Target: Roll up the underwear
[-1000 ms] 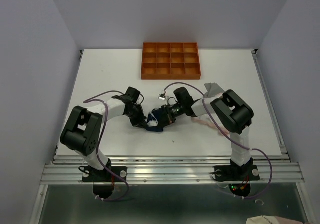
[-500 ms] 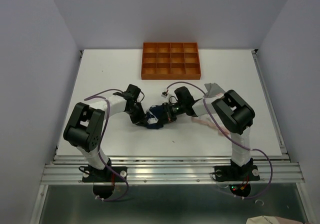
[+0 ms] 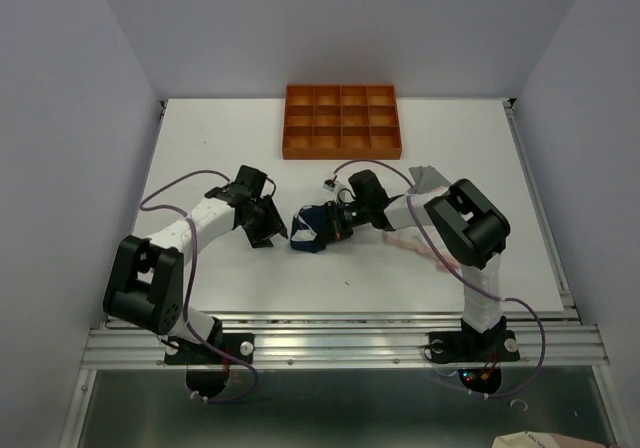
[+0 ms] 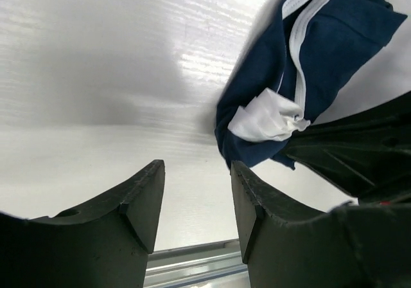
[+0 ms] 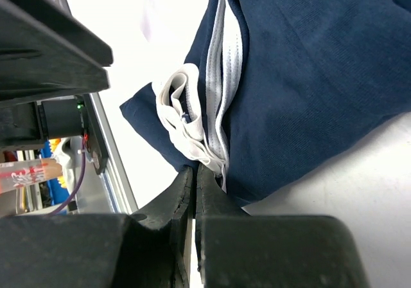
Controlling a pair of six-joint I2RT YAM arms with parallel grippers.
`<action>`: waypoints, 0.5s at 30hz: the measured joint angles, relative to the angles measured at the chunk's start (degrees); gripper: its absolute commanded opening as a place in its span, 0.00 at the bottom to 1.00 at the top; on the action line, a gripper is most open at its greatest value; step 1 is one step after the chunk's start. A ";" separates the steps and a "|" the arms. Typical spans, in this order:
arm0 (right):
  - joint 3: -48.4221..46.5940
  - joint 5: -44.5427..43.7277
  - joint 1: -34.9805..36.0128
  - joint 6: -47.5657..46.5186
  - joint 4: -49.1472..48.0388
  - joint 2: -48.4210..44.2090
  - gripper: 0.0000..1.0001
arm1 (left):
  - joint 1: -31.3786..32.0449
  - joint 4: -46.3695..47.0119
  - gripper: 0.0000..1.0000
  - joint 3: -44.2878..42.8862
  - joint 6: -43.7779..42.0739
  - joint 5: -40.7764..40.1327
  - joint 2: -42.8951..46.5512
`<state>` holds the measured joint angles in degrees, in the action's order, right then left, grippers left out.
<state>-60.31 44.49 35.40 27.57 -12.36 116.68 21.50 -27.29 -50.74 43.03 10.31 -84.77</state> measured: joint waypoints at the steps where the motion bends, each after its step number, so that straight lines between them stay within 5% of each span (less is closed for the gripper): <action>1: 0.00 0.00 -0.09 -0.15 0.00 0.00 0.01 | -0.11 0.90 0.56 1.25 0.09 -0.07 1.62; 15: -0.85 -0.79 -0.17 -1.22 0.92 0.04 0.01 | 1.70 11.13 0.48 11.04 0.33 6.75 7.43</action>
<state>-61.17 43.70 35.22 26.35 -11.44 116.73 23.20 -16.16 -39.70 43.35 17.06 -77.34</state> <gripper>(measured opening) 0.038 0.520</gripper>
